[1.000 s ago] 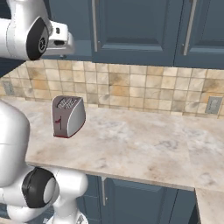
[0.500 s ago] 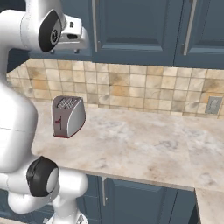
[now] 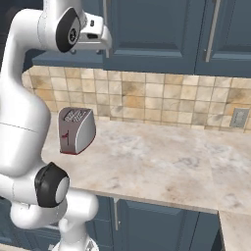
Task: Open the cabinet, pick the kettle from the cabinet, and place it in the sink.
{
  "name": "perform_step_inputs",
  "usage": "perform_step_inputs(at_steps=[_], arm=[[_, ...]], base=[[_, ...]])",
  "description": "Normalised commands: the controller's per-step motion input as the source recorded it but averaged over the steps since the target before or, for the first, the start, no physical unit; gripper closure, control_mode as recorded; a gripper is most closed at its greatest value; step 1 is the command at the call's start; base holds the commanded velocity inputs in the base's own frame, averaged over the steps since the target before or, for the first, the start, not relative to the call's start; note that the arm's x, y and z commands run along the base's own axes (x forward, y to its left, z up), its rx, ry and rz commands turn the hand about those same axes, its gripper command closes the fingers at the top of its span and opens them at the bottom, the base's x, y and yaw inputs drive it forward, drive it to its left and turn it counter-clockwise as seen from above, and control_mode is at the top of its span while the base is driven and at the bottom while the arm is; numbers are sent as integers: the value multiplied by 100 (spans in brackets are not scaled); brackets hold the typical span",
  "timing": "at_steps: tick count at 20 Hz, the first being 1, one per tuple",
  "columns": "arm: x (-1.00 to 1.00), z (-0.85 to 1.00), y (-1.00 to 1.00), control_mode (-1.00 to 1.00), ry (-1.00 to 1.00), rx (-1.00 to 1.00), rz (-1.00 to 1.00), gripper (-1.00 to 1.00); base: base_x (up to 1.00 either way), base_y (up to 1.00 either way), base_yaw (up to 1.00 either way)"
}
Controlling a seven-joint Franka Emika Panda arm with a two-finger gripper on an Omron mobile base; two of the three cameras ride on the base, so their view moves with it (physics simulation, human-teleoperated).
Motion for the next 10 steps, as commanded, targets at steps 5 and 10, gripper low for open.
perform_step_inputs(at_steps=[5,10], arm=[[46,-3,-7,-100,-14,0,-8,-100],[42,-4,-6,-100,-14,0,-8,-100]], base=[[0,0,0],[0,0,0]])
